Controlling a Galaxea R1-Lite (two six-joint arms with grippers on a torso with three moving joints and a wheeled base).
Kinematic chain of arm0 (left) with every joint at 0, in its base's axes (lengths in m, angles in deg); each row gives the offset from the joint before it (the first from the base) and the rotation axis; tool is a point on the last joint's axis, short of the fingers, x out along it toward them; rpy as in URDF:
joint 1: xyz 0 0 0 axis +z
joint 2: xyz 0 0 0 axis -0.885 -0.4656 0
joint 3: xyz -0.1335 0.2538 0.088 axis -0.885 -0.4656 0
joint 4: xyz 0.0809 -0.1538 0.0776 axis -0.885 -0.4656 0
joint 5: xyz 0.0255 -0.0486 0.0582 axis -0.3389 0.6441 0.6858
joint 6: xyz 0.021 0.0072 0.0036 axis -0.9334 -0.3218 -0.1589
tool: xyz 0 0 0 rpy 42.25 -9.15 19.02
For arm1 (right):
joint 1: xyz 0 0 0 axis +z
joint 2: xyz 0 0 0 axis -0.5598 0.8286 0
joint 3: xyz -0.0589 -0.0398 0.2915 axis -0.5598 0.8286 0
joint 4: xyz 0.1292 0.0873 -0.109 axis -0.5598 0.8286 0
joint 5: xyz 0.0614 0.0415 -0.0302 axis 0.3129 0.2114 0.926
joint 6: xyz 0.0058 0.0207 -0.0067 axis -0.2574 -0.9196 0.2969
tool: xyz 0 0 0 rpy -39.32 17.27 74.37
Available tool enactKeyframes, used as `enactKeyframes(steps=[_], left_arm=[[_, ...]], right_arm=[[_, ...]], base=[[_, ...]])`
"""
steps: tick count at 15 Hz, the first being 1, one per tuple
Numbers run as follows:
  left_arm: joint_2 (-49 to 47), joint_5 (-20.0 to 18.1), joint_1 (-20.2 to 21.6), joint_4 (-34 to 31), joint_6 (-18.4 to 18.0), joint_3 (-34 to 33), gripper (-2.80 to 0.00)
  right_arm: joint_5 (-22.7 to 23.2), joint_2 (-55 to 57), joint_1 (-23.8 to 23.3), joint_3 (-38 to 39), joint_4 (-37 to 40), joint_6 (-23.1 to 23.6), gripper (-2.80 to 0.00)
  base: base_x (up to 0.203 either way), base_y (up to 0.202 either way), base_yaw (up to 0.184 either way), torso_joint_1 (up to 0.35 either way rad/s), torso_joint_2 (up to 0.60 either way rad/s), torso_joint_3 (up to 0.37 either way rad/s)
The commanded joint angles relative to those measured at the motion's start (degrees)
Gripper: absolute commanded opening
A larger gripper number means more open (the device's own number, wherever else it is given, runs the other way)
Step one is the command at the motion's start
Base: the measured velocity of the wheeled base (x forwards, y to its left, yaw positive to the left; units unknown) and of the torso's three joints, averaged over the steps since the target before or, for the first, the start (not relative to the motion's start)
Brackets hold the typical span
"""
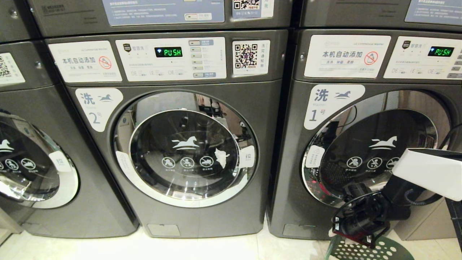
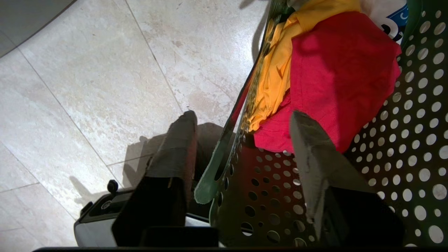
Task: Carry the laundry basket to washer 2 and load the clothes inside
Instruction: Pick up the clothes basket and put it beside the washing machine
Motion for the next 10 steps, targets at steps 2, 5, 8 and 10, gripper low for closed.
enactKeyframes(steps=[2,5,8,10], left_arm=[[-0.02,0.0,0.0,-0.04,-0.1,0.01,-2.8],[-0.02,-0.09,0.0,-0.22,-0.1,0.01,-2.8],[-0.02,-0.09,0.0,-0.22,-0.1,0.01,-2.8],[-0.02,-0.09,0.0,-0.22,-0.1,0.01,-2.8]], right_arm=[[0.09,0.23,-0.05,-0.46,0.08,-0.16,0.0],[1.98,0.28,-0.19,-0.54,2.68,0.0,0.0],[4.7,0.32,-0.56,0.07,2.72,0.14,0.0],[5.19,0.5,-1.05,-0.13,2.72,0.42,0.0]], base=[[0.0,0.0,0.0,0.0,0.0,0.0],[0.0,0.0,0.0,0.0,0.0,0.0],[0.0,0.0,0.0,0.0,0.0,0.0],[0.0,0.0,0.0,0.0,0.0,0.0]])
